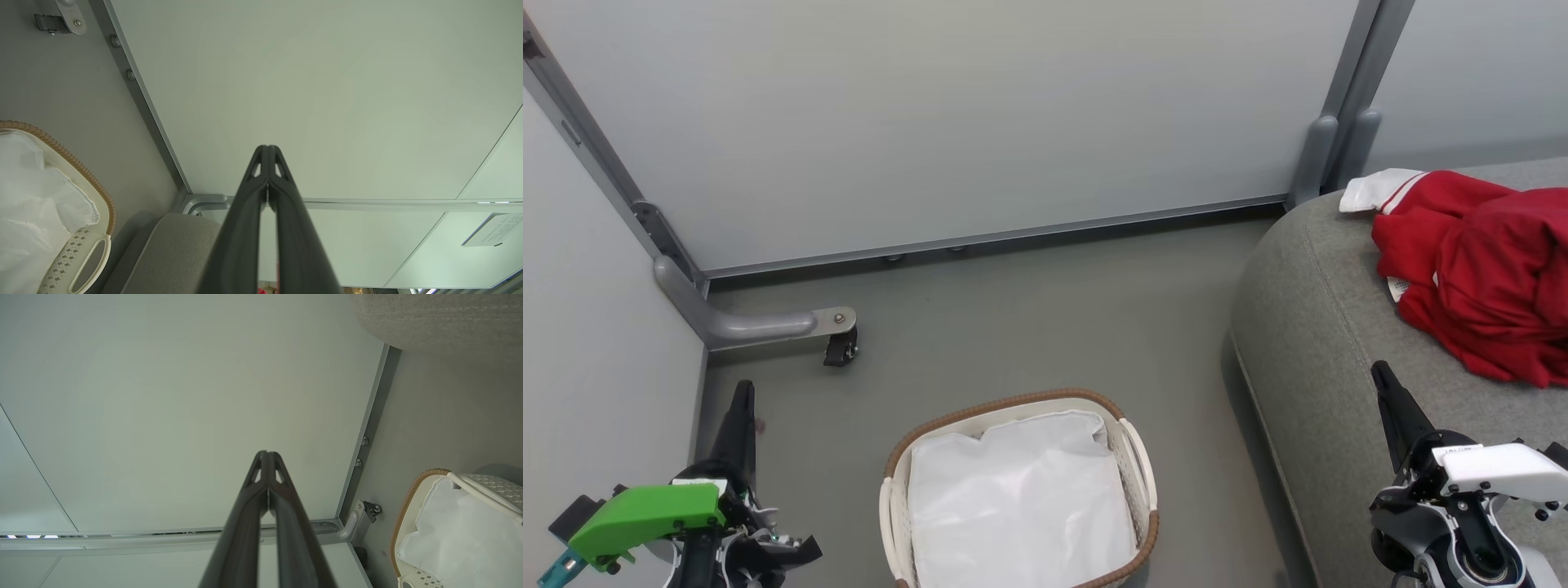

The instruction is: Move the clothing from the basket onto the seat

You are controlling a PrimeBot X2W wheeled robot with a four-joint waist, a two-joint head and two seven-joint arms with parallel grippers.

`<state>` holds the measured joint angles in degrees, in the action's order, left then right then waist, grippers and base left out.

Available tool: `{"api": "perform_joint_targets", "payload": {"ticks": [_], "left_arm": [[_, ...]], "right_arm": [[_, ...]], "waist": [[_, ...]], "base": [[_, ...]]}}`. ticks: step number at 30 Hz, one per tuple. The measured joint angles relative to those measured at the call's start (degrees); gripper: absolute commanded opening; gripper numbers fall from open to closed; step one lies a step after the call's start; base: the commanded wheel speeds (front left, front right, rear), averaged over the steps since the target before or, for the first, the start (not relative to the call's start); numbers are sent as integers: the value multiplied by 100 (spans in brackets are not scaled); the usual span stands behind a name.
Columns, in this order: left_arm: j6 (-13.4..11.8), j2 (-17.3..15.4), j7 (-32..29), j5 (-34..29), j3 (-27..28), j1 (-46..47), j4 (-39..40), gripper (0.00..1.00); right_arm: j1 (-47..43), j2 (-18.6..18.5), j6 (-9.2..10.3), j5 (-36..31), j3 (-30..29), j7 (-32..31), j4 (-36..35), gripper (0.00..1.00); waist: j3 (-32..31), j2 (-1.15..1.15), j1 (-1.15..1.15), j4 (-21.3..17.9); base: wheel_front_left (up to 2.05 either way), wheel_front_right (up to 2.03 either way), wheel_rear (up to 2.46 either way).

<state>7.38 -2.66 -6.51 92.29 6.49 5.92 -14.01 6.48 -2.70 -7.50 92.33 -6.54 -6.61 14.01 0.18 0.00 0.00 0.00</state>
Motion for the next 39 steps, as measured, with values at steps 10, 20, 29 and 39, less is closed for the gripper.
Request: {"api": "perform_joint_targets", "payload": {"ticks": [10,20,29,39], "left_arm": [[0,0,0,0,0,0,0,0],[0,0,0,1,0,0,0,0],[0,0,0,1,0,0,0,0],[0,0,0,1,0,0,1,0]], "right_arm": [[0,0,0,0,0,0,0,0],[0,0,0,0,0,0,0,0],[0,0,0,0,0,0,0,0],[0,0,0,0,0,0,0,0]], "waist": [[0,0,0,0],[0,0,0,0],[0,0,0,0],[0,0,0,0]], "base": [[0,0,0],[0,0,0],[0,0,0],[0,0,0]]}}
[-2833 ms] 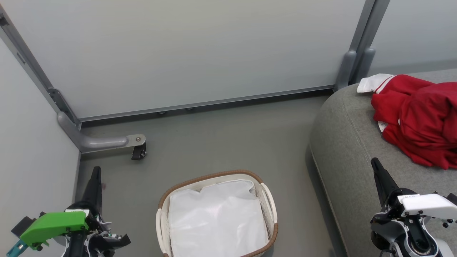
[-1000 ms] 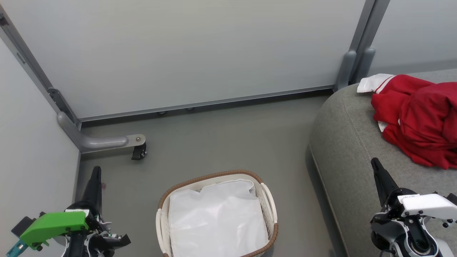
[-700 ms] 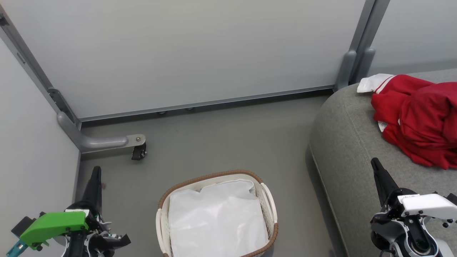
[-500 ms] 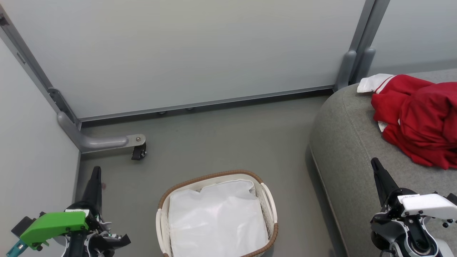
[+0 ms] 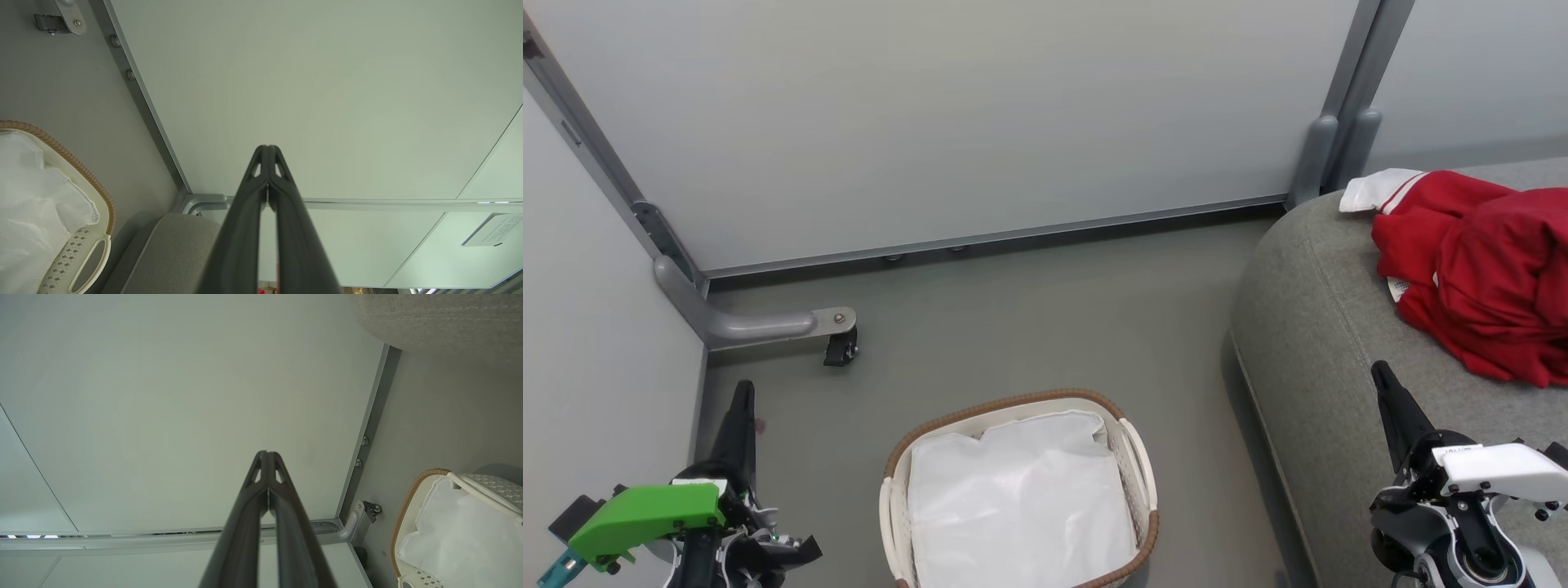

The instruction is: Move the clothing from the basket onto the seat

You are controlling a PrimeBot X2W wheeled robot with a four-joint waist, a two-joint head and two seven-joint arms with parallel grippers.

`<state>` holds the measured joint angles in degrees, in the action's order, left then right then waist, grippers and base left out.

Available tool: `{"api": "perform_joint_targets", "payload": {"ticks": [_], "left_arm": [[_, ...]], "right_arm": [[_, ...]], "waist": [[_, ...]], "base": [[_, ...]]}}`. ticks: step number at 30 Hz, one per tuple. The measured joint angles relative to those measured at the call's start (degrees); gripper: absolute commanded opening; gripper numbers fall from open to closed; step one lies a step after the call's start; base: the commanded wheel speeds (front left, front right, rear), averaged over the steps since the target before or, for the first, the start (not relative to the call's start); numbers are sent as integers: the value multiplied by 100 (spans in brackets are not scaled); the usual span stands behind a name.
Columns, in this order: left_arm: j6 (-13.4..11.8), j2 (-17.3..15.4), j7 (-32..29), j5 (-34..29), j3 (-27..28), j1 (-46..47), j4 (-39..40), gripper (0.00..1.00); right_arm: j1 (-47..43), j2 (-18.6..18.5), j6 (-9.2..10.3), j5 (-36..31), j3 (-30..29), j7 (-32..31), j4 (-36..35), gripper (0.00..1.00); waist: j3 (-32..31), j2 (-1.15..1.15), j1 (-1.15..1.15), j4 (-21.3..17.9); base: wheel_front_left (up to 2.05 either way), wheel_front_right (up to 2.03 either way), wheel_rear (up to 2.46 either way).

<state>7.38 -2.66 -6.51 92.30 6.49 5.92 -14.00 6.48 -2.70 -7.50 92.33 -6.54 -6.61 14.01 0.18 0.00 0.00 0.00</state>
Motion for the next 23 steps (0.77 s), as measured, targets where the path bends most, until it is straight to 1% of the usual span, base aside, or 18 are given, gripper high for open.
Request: {"api": "perform_joint_targets", "payload": {"ticks": [23], "left_arm": [[0,0,0,0,0,0,0,0]], "right_arm": [[0,0,0,0,0,0,-1,0]], "waist": [[0,0,0,0]], "base": [[0,0,0]]}}
